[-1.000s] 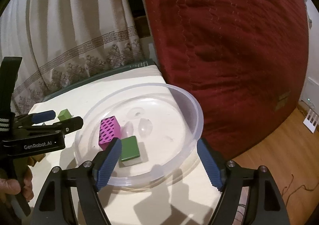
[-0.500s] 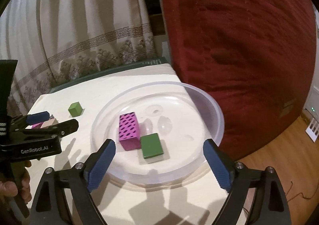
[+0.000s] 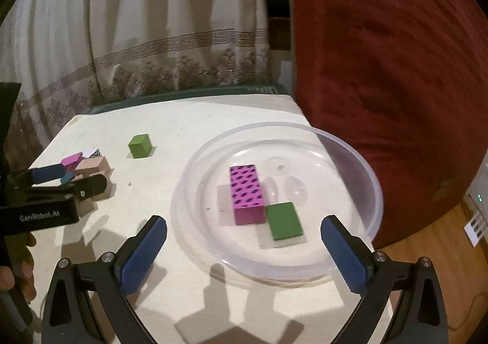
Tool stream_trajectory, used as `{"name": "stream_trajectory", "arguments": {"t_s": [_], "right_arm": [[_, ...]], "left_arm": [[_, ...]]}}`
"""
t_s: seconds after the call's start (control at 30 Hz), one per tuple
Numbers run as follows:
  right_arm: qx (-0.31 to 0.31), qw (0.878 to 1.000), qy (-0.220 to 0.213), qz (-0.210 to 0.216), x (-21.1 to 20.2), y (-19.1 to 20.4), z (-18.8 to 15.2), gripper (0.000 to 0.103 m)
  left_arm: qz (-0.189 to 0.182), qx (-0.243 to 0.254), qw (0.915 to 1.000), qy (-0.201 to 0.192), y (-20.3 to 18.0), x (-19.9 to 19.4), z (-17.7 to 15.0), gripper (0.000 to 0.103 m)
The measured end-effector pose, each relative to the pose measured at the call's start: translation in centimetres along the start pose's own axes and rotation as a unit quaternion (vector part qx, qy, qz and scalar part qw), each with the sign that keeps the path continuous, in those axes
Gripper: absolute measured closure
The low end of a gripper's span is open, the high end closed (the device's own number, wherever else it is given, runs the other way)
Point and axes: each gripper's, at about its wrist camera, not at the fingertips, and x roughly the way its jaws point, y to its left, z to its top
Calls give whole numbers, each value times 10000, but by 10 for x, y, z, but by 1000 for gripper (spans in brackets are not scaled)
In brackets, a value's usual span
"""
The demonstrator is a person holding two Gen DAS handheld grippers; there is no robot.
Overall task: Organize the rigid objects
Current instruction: 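Move both open grippers back over the remaining blocks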
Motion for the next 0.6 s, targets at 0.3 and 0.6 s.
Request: {"name": "stream_trajectory", "arguments": {"t_s": [0.3,0.6], "right_arm": [[-176,9997,70,127,2,19,1,0],[-226,9995,153,152,6,29,0,0]], "left_arm": [[61,-248,9997,66,28,-3,-10,6],[122,-378,9991,175,46,0,-20,6]]}}
